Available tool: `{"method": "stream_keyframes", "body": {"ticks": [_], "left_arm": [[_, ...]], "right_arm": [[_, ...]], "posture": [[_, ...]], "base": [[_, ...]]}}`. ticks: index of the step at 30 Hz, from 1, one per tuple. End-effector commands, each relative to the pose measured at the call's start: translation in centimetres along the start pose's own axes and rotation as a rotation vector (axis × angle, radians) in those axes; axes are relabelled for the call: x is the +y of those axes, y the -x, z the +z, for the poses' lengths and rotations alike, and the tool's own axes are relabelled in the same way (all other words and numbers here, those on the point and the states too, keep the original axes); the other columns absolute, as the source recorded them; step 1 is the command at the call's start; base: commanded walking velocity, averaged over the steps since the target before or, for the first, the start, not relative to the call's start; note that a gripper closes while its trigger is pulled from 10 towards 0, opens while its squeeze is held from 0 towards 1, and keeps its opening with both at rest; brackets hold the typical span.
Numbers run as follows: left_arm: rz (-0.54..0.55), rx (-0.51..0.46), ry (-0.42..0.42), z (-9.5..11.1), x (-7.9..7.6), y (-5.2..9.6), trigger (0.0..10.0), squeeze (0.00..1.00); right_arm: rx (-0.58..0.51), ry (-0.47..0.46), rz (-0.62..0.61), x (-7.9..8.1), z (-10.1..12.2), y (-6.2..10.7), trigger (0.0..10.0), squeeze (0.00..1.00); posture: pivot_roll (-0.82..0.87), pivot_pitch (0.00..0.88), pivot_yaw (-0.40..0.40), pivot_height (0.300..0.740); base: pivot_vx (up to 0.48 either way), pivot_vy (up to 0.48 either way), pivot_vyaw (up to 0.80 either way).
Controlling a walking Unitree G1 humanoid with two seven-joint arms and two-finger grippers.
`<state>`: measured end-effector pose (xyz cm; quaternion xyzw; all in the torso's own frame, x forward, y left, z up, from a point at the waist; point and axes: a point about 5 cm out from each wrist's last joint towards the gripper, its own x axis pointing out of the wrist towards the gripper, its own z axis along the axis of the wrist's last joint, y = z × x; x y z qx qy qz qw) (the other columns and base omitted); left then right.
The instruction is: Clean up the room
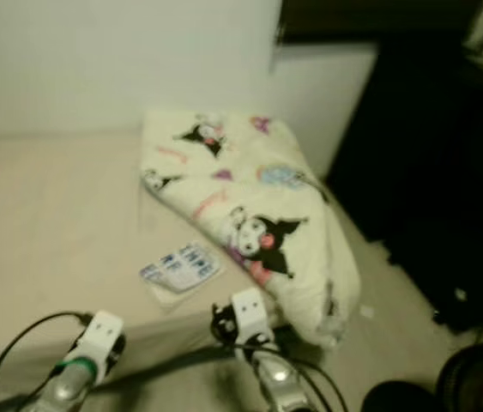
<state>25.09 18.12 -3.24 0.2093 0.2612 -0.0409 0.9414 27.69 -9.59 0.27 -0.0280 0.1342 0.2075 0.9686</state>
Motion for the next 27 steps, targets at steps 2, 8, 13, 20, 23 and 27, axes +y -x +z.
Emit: {"method": "stream_keyframes", "body": {"ticks": [2,8,13,20,23,27], "left_arm": [[-0.015,0.027,-0.003,-0.7,-0.6,0.3,10.0,0.00],[-0.014,0.028,-0.003,-0.6,-0.6,0.2,10.0,0.00],[-0.012,0.015,0.017,-0.4,-0.5,0.2,10.0,0.00],[-0.003,-0.011,0.023,0.2,-0.3,0.0,10.0,0.00],[0.003,-0.035,0.018,0.8,-0.1,-0.2,10.0,0.00],[0.004,-0.039,0.017,0.9,-0.1,-0.3,10.0,0.00]], "right_arm": [[0.008,-0.006,0.001,0.0,-0.1,0.1,10.0,0.00],[0.008,-0.006,0.000,-0.1,-0.1,0.0,10.0,0.00],[0.010,-0.011,-0.002,-0.1,-0.2,0.0,10.0,0.00],[0.017,-0.062,-0.046,-0.7,-0.3,0.2,10.0,0.00],[0.020,-0.068,-0.060,-1.1,-0.4,0.3,10.0,0.00],[0.022,-0.066,-0.064,-1.2,-0.4,0.3,10.0,0.00]], "posture": [[0.05,0.000,0.038,0.740],[0.05,0.000,0.037,0.740],[0.05,0.000,0.037,0.740],[0.05,0.000,0.038,0.740],[0.05,0.000,0.038,0.740],[0.05,0.000,0.038,0.740]], "base": [[-0.386,0.000,0.00],[-0.383,0.000,0.00],[-0.141,0.000,0.00],[0.000,0.000,0.00],[0.330,0.000,0.00],[0.424,0.000,0.00]]}}
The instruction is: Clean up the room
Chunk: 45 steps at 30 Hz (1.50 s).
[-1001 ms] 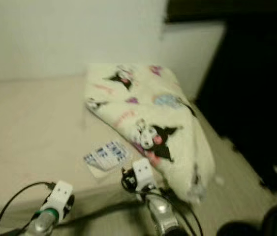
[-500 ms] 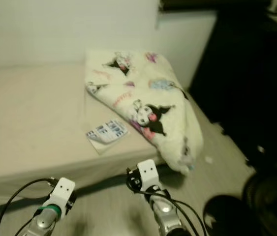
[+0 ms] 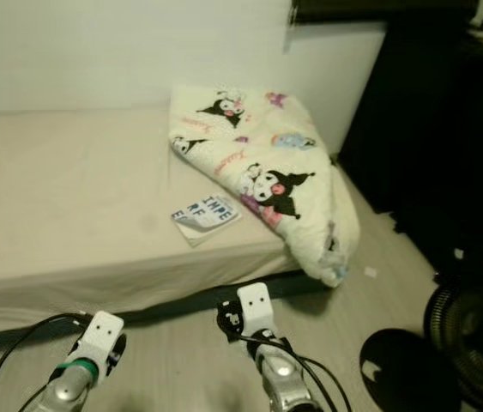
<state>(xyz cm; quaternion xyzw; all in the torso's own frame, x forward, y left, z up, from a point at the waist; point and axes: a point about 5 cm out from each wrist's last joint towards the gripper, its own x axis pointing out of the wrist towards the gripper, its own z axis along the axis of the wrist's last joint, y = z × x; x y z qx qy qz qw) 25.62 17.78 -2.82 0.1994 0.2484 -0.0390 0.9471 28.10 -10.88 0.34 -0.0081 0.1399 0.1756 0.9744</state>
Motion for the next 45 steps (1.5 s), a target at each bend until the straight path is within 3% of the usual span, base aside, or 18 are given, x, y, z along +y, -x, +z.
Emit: {"method": "stream_keyframes", "body": {"ticks": [1,37,45], "left_arm": [[-0.001,-0.012,-0.004,0.20,-0.08,-0.04,10.0,0.00],[0.010,-0.002,-0.017,-0.20,0.22,0.09,10.0,0.00],[0.003,-0.006,-0.040,-0.21,-0.01,0.13,10.0,0.00]], "right_arm": [[0.019,-0.016,-0.007,0.12,-0.45,0.15,10.0,0.00],[0.027,0.004,0.018,0.64,-0.47,0.01,10.0,0.00],[0.027,0.003,0.016,0.63,-0.50,0.04,10.0,0.00]], "posture": [[0.05,0.000,0.038,0.740],[0.06,0.000,0.038,0.740],[0.06,0.000,0.040,0.740]], "base": [[0.424,0.000,0.00],[0.391,0.000,0.00],[0.035,0.000,0.00]]}}
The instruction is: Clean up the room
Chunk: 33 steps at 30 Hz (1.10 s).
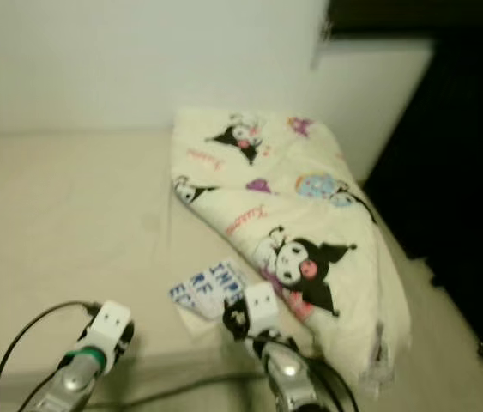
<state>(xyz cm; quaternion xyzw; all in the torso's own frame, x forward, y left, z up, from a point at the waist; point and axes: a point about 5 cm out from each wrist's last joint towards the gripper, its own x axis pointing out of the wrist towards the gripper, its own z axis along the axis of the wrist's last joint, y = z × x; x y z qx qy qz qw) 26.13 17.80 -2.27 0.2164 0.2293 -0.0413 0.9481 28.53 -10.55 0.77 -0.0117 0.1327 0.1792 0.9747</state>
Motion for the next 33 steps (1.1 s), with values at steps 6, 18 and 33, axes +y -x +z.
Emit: {"method": "stream_keyframes", "body": {"ticks": [6,18,33], "left_arm": [[-0.014,0.025,0.002,-0.8,-0.5,0.4,10.0,0.00],[-0.085,-0.040,-0.121,-0.5,-1.5,0.7,10.0,0.00],[-0.047,-0.283,-0.200,4.2,0.3,-0.3,10.0,0.00]], "right_arm": [[0.039,-0.007,0.010,0.4,-1.0,0.4,10.0,0.00],[0.063,-0.075,-0.037,-0.2,-1.6,0.8,10.0,0.00],[0.032,-0.082,-0.023,0.0,-0.9,0.4,10.0,0.00]], "posture": [[0.06,0.000,0.039,0.740],[0.06,0.004,0.038,0.740],[0.07,0.008,0.035,0.695]], "base": [[0.000,0.000,0.00],[0.000,0.000,0.00],[0.000,0.000,0.00]]}}
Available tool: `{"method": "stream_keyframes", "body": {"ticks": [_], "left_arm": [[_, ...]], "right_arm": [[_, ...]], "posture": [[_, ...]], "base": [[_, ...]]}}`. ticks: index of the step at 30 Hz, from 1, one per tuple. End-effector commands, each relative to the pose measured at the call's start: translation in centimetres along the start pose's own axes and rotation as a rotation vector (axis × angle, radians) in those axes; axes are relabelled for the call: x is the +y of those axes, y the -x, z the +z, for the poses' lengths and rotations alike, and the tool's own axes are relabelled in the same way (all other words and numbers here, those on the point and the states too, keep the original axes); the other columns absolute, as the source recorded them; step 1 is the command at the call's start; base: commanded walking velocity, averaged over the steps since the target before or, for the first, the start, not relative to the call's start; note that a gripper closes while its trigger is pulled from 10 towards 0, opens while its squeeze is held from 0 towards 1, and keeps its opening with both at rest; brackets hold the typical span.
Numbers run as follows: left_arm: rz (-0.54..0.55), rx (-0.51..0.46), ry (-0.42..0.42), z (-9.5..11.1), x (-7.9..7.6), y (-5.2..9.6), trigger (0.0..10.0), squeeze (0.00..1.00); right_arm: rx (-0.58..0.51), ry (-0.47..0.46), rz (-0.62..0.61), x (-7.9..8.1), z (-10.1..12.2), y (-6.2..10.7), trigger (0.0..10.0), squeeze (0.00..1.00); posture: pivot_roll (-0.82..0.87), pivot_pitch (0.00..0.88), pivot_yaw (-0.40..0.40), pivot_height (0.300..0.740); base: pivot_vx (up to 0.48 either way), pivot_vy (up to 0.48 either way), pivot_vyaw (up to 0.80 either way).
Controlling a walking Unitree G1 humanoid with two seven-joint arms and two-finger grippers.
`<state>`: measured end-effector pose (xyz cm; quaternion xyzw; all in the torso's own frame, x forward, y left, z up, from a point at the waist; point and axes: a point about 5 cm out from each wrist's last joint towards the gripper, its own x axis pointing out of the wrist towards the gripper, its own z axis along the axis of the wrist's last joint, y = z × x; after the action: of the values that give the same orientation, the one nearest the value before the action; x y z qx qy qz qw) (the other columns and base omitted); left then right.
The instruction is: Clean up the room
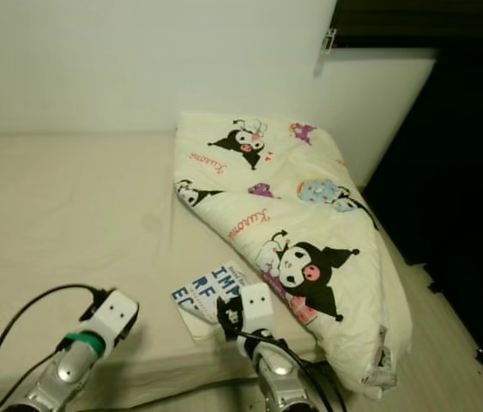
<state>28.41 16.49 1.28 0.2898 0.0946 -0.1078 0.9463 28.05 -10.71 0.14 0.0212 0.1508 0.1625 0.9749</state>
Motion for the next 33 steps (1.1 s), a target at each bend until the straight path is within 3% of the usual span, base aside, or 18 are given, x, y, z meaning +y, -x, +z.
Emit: {"method": "stream_keyframes", "body": {"ticks": [1,13,24,27,33], "left_arm": [[-0.015,-0.010,-0.017,0.0,-0.3,0.1,10.0,0.00],[-0.032,-0.032,-0.051,0.3,-0.2,0.1,10.0,0.00],[0.029,-0.029,-0.049,0.5,1.1,-0.3,10.0,0.00],[0.037,-0.032,-0.048,0.6,1.2,-0.3,10.0,0.00],[0.059,-0.046,-0.045,0.9,1.4,-0.4,10.0,0.00]], "right_arm": [[0.008,-0.007,0.001,0.0,-0.2,0.1,10.0,0.00],[0.010,-0.009,0.001,0.0,-0.2,0.1,10.0,0.00],[0.008,-0.027,-0.011,-0.1,-0.1,0.0,10.0,0.00],[-0.006,-0.083,-0.041,-0.6,0.2,-0.1,10.0,0.00],[-0.061,-0.371,-0.155,-2.3,1.3,-0.5,10.0,0.00]], "posture": [[0.07,0.008,0.035,0.690],[0.07,0.008,0.036,0.635],[0.07,0.006,0.033,0.595],[0.08,0.009,0.030,0.586],[0.09,0.028,0.025,0.586]], "base": [[0.000,0.000,0.00],[0.000,0.000,0.00],[0.000,0.000,0.00],[0.000,0.000,0.00],[0.000,0.000,0.00]]}}
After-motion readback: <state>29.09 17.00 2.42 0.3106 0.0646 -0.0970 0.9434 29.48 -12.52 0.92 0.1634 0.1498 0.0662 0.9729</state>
